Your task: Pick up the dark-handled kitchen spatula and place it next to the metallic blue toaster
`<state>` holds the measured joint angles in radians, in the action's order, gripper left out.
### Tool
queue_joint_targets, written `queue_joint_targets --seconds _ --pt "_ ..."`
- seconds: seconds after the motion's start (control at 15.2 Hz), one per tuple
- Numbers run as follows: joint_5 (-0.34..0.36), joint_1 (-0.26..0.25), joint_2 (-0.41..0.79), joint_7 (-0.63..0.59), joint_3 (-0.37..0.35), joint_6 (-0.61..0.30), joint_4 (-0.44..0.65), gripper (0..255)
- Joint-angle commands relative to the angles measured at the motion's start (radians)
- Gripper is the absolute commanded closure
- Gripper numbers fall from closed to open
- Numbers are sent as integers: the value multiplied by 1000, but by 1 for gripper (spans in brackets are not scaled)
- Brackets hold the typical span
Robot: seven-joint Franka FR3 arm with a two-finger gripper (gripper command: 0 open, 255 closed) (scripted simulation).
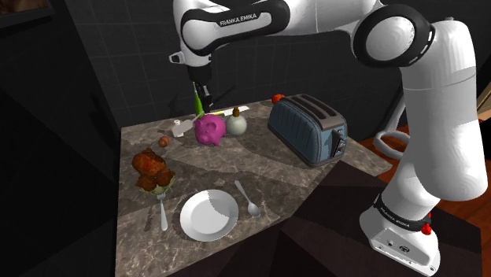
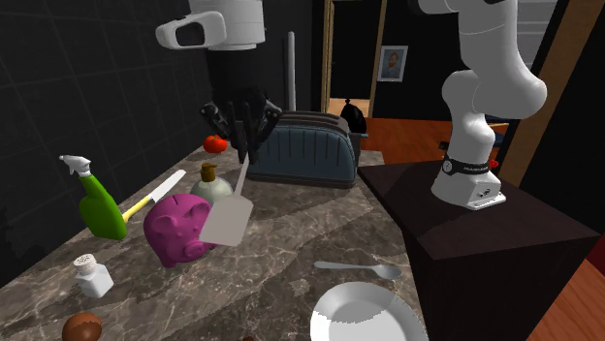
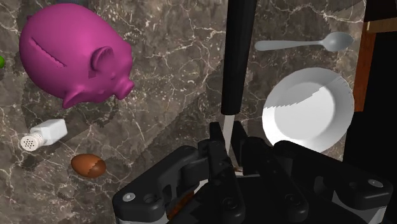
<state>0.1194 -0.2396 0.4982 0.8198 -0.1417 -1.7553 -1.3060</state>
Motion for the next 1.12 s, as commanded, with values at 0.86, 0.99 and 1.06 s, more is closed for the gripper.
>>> queue_joint_targets --seconds 0.86,0.99,1.06 --pt "-51 143 -420 180 53 -163 -569 255" --pt "-55 162 -476 216 69 -180 -640 255" --pt "-57 172 -503 235 78 -187 -673 255"
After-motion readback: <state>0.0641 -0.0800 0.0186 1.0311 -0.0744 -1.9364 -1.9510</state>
